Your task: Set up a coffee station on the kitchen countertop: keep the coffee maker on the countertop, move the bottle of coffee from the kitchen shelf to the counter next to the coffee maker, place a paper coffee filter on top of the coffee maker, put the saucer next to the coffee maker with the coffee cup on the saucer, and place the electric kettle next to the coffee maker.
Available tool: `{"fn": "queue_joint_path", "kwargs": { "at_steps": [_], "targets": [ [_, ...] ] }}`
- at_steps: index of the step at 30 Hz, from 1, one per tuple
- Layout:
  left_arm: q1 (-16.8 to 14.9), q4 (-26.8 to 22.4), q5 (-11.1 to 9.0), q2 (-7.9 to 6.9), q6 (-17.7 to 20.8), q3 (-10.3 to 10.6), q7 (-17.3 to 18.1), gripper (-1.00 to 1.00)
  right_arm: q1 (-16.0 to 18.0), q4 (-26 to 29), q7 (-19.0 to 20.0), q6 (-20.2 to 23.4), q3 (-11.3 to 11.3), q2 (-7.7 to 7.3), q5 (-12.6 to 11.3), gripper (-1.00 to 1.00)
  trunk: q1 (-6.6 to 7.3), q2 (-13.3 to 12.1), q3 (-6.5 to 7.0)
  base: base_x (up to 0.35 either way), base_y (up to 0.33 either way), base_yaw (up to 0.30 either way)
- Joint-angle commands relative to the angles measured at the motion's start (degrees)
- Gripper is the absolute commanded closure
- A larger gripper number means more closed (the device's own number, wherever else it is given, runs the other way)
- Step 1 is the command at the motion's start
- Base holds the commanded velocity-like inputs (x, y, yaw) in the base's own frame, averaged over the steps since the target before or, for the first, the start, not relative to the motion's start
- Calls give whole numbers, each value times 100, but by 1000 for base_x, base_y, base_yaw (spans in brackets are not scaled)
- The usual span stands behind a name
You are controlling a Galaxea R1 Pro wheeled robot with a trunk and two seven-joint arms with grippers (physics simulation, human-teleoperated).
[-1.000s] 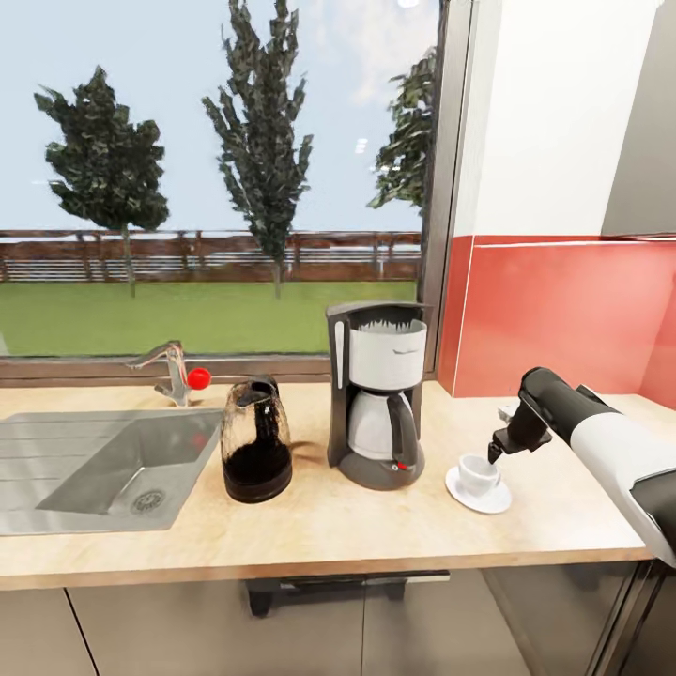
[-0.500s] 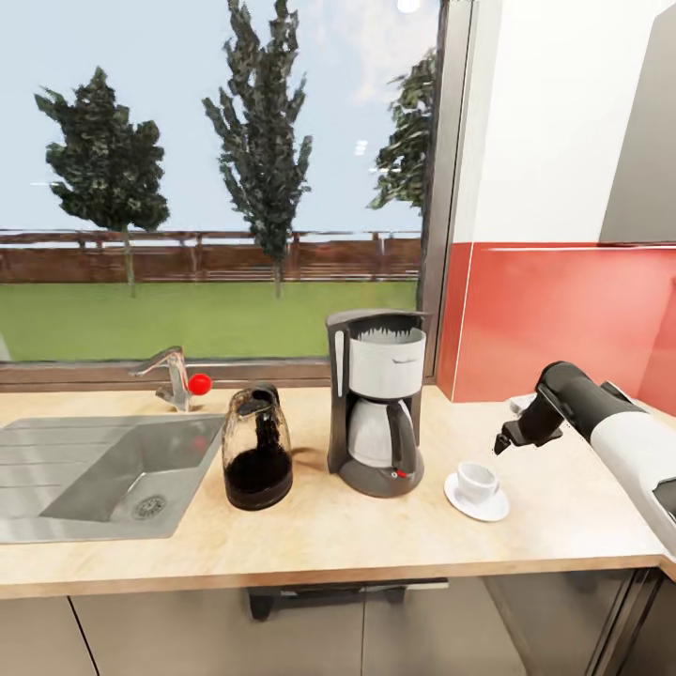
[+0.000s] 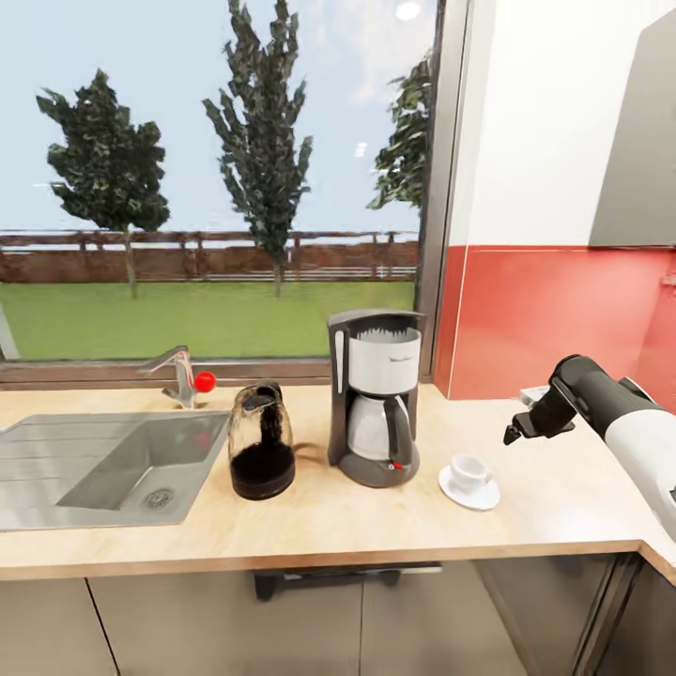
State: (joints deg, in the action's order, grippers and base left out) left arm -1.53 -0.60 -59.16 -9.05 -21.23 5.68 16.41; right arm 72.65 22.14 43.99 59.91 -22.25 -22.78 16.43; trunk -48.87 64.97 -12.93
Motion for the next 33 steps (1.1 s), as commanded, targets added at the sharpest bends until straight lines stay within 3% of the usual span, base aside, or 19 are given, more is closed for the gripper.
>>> {"fn": "queue_joint_path", "kwargs": {
  "at_steps": [1, 33],
  "targets": [
    [-5, 7, -61, 0, -13, 47, 29, -100, 4, 8, 56, 9, -21, -5, 53, -100, 3, 6, -8, -327, 0, 0],
    [-5, 7, -61, 0, -13, 54, 22, -100, 4, -208, -148, 9, -41, 23, 53, -100, 3, 6, -8, -329, 0, 0]
  ]
}}
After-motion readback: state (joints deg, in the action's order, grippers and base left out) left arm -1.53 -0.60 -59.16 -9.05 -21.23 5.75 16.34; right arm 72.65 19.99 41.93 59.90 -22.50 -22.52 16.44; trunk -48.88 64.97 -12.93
